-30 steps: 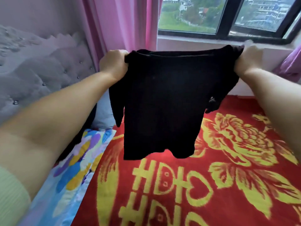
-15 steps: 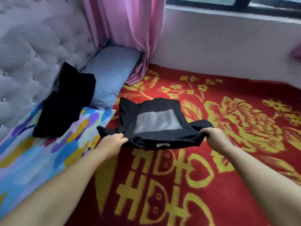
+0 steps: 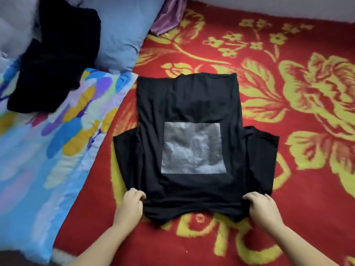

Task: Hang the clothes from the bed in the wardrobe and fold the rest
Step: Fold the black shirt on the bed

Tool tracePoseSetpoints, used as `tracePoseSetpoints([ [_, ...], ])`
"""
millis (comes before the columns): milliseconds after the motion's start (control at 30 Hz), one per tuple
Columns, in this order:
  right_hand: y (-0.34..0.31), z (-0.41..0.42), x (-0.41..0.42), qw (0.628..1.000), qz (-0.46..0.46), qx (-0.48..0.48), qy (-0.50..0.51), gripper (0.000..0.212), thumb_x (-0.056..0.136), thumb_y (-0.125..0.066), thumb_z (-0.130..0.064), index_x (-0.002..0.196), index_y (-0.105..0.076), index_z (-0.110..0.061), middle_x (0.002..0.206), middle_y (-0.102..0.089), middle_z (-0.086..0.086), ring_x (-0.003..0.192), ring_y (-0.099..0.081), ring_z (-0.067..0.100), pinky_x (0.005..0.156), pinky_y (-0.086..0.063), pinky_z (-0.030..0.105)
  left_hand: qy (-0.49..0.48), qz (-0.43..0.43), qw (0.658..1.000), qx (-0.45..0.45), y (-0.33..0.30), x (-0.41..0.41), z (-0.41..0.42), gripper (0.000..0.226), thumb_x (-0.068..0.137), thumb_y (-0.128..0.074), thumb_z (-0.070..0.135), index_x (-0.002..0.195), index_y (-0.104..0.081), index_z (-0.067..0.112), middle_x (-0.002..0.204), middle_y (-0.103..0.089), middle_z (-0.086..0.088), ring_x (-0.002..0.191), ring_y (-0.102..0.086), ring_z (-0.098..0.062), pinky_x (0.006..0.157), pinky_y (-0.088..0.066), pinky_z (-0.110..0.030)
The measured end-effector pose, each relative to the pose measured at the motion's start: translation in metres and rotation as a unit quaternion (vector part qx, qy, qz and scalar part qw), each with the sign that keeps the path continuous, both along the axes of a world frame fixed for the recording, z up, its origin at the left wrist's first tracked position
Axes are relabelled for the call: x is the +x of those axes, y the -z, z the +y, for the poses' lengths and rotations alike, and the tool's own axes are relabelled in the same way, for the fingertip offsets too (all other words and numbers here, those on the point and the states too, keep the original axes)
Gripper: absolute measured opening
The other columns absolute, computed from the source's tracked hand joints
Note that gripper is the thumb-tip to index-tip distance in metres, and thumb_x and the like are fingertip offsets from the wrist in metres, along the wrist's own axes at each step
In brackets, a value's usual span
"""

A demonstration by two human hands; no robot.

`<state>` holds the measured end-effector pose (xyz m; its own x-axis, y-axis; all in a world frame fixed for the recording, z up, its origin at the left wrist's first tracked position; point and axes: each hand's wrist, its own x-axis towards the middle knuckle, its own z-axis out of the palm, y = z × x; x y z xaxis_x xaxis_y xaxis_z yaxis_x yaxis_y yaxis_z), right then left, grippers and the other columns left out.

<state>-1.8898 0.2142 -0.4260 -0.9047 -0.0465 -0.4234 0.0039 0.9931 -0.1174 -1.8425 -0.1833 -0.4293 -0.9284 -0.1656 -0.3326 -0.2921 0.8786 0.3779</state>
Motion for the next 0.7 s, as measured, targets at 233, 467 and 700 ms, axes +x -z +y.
tracePoseSetpoints([
  [233, -0.016, 0.006, -0.084, 0.921, 0.135, -0.122, 0.344, 0.047, 0.092, -0.049, -0.008, 0.138, -0.04, -0.002, 0.14, -0.041, 0.021, 0.13, -0.037, 0.035, 0.103, -0.032, 0.048, -0.437, 0.043, 0.894, 0.09, -0.009, -0.092, -0.047, 0.037, 0.094, -0.05, 0.014, 0.128, -0.046, -0.002, 0.128, -0.052, -0.024, 0.117, -0.049, -0.041, 0.096, -0.039, -0.045],
  [467, 0.005, 0.006, -0.149, 0.774, 0.044, -0.276, 0.568, 0.035, 0.091, -0.06, -0.024, 0.11, -0.057, 0.005, 0.079, -0.062, 0.016, 0.072, -0.061, 0.03, 0.069, -0.054, 0.035, -0.506, 0.019, 0.831, 0.231, 0.028, -0.149, -0.067, 0.019, 0.091, -0.059, 0.019, 0.096, -0.058, 0.0, 0.098, -0.059, -0.015, 0.092, -0.054, -0.033, 0.08, -0.044, -0.038],
  [700, -0.006, 0.023, -0.129, 0.829, 0.07, -0.173, 0.527, 0.016, 0.087, -0.052, -0.016, 0.094, -0.065, -0.01, 0.09, -0.061, 0.013, 0.096, -0.06, 0.039, 0.085, -0.047, 0.039, -0.684, 0.136, 0.698, 0.162, 0.004, -0.113, -0.084, 0.039, 0.091, -0.043, 0.005, 0.129, -0.052, -0.001, 0.131, -0.055, -0.017, 0.119, -0.053, -0.033, 0.098, -0.043, -0.037],
])
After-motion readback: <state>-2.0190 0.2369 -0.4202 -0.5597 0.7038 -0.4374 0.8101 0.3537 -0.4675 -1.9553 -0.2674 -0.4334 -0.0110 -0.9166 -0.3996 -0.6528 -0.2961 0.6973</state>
